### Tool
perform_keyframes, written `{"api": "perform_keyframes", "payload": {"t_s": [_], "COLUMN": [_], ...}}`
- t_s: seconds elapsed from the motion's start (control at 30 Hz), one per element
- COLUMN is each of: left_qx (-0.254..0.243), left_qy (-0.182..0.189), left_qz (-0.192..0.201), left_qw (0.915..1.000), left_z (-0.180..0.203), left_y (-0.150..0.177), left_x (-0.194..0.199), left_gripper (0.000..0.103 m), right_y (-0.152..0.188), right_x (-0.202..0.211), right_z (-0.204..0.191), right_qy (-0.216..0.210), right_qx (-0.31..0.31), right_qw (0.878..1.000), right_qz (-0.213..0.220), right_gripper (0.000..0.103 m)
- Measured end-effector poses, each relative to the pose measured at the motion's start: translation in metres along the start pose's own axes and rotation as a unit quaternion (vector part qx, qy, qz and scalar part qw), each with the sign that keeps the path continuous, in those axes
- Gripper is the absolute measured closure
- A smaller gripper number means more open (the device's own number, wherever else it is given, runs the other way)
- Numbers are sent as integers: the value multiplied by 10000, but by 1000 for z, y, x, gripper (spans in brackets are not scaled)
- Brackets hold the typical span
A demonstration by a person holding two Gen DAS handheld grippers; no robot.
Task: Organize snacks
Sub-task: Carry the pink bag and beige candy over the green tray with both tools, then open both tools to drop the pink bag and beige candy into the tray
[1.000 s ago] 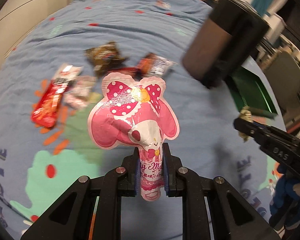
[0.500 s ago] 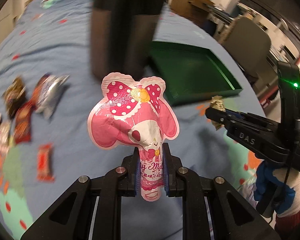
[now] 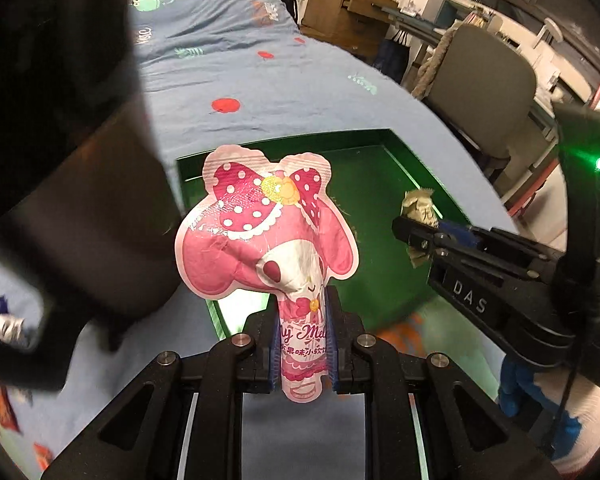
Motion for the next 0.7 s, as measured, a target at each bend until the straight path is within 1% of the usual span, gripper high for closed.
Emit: {"api": "perform_keyframes", "payload": {"t_s": [0.13, 0.27, 0.43, 0.63, 0.7], "left_qx": [-64, -97, -27, 60, 56], "left_qy": [-171, -272, -309, -280, -258], "left_qz": [-126, -251, -380, -521, -502], "left_qw": [9998, 9993, 9988, 9982, 9984], "left_z": [6, 14, 14, 9, 8], "left_y": [-5, -5, -5, 1, 2], "left_x": [-23, -41, -57, -70, -69], "left_gripper": [88, 88, 87, 87, 87], "right_y": [-15, -21, -20, -19, -18], "right_x": [-21, -40, -62, -72, -72], "right_z": [13, 23, 35, 39, 39], "right_qy": [87, 174, 250, 263, 264], "right_qx": [-22, -77, -189, -180, -195], "right_qw": [10000, 9998, 9993, 9993, 9993], "right_qz": [-40, -113, -179, -187, -187], "right_gripper": [103, 103, 103, 103, 103]}}
Point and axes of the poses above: each gripper's, at about its wrist camera, not at the fingertips, and x roughly against the way its jaws point, z to its right, y to its underside, the point moved 4 cm from there along -x, roughly the way its jaws point, and after that the axes turned 13 degrees about -y, right-handed, at the moved point
